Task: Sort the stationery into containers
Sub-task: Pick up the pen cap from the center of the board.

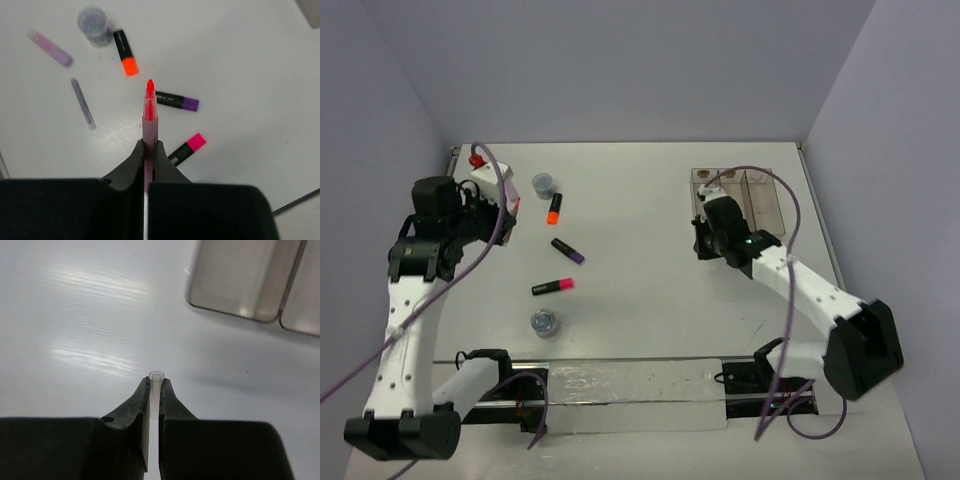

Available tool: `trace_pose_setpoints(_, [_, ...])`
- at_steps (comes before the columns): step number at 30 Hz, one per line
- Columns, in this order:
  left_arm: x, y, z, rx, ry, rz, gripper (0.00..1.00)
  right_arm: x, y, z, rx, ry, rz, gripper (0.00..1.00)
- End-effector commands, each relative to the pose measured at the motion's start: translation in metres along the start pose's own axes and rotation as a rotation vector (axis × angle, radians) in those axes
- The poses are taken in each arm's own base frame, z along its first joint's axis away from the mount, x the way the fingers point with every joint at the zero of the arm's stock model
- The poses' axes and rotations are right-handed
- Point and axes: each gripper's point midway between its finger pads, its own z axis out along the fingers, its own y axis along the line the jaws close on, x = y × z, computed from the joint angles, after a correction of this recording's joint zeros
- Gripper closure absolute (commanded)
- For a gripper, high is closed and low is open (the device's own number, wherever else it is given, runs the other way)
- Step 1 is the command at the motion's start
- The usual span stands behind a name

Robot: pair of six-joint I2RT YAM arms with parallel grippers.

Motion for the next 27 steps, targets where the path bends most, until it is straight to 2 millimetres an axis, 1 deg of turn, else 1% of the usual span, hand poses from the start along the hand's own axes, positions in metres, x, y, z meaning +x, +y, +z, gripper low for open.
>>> trace_pose_setpoints(1, [-0.051,-0.034,-0.075,0.059,-0.287,0.25,1.0,-0.106,0.048,-0.086,-0.205,-0.424,-0.024,1.0])
trace_pose_setpoints(2, [-0.055,-0.044,-0.087,0.079,-0.336,0.29,1.0,-0.121,0.057,-0.104,-0.251,-0.485,-0.019,1.0])
trace_pose_setpoints(3, [-0.059,-0.059,-0.105,0.115,-0.404,0.334,1.0,-0.141,0.071,-0.13,-0.325,-0.563,-0.012,1.0])
trace_pose_setpoints(5, [-0.057,-0.083,-0.125,0.193,-0.471,0.336,1.0,-0.174,0.097,-0.173,-0.444,-0.692,0.0,1.0])
trace_pose_setpoints(7, [-0.048,-0.101,-0.132,0.278,-0.485,0.266,1.0,-0.197,0.126,-0.214,-0.565,-0.8,-0.002,1.0])
trace_pose_setpoints(8, [-0.046,-0.108,-0.134,0.314,-0.491,0.245,1.0,-0.202,0.136,-0.227,-0.611,-0.824,-0.001,1.0])
trace_pose_setpoints(9, [-0.046,-0.113,-0.136,0.341,-0.498,0.251,1.0,-0.202,0.14,-0.226,-0.629,-0.816,0.001,1.0])
trace_pose_setpoints(10, [-0.041,-0.121,-0.137,0.385,-0.492,0.207,1.0,-0.21,0.16,-0.248,-0.71,-0.864,-0.002,1.0])
trace_pose_setpoints(11, [-0.039,-0.121,-0.134,0.393,-0.49,0.176,1.0,-0.215,0.177,-0.267,-0.784,-0.902,-0.013,1.0])
trace_pose_setpoints(13, [-0.037,-0.118,-0.131,0.374,-0.49,0.126,1.0,-0.218,0.204,-0.292,-0.894,-0.935,-0.031,1.0])
trace_pose_setpoints(15, [-0.037,-0.114,-0.128,0.349,-0.487,0.092,1.0,-0.219,0.23,-0.314,-0.982,-0.955,-0.05,1.0])
trace_pose_setpoints(17, [-0.036,-0.112,-0.125,0.344,-0.48,0.065,1.0,-0.219,0.247,-0.33,-1.051,-0.983,-0.058,1.0])
trace_pose_setpoints(20, [-0.038,-0.12,-0.126,0.4,-0.472,0.0,1.0,-0.218,0.273,-0.353,-1.158,-1.021,-0.065,1.0])
trace_pose_setpoints(21, [-0.037,-0.122,-0.126,0.413,-0.466,-0.022,1.0,-0.215,0.281,-0.355,-1.18,-1.02,-0.071,1.0])
trace_pose_setpoints(24, [-0.042,-0.126,-0.13,0.435,-0.506,-0.045,1.0,-0.207,0.307,-0.359,-1.232,-1.022,-0.095,1.0])
trace_pose_setpoints(27, [-0.039,-0.132,-0.134,0.46,-0.525,-0.039,1.0,-0.203,0.322,-0.363,-1.26,-1.028,-0.09,1.0])
